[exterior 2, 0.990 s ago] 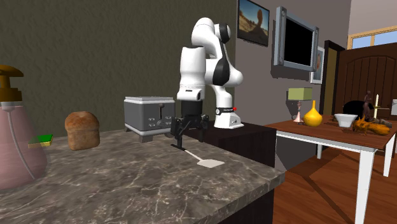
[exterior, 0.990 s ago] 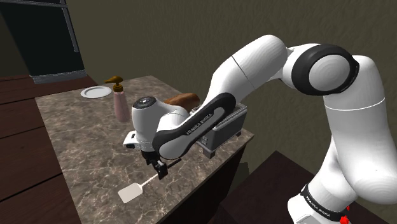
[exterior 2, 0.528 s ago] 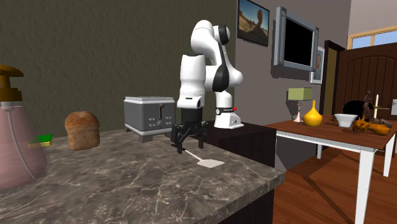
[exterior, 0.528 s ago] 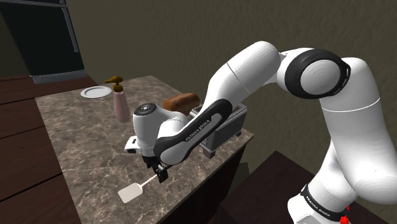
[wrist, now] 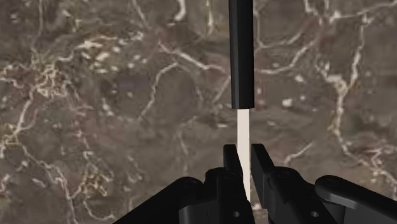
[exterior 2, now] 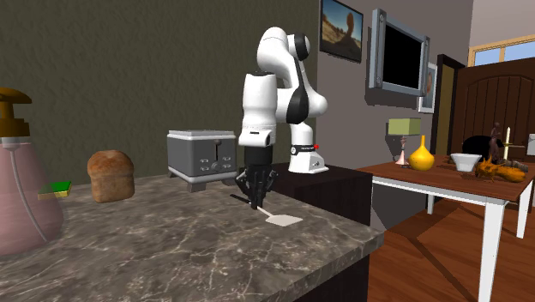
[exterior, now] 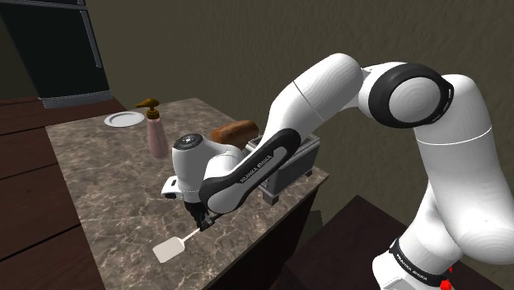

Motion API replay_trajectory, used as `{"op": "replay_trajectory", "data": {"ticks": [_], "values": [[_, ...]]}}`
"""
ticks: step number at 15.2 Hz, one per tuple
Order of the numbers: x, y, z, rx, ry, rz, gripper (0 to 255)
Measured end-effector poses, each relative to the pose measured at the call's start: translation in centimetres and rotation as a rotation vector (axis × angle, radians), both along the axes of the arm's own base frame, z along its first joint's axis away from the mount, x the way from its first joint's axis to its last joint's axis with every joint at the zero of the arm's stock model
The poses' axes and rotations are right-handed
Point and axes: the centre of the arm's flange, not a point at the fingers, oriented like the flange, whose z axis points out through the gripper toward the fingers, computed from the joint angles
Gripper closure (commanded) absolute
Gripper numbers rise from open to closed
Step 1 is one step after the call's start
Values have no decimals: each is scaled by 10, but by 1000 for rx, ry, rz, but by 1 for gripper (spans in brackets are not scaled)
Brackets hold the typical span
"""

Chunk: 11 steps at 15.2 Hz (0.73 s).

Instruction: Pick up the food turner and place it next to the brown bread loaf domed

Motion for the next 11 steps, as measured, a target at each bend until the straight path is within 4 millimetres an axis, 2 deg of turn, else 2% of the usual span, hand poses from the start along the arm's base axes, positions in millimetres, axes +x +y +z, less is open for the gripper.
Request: {"op": "replay_trajectory", "data": {"ticks": [6,11], "values": [[0,0,0,0,0,0,255],[0,0,21,0,0,0,255]]}}
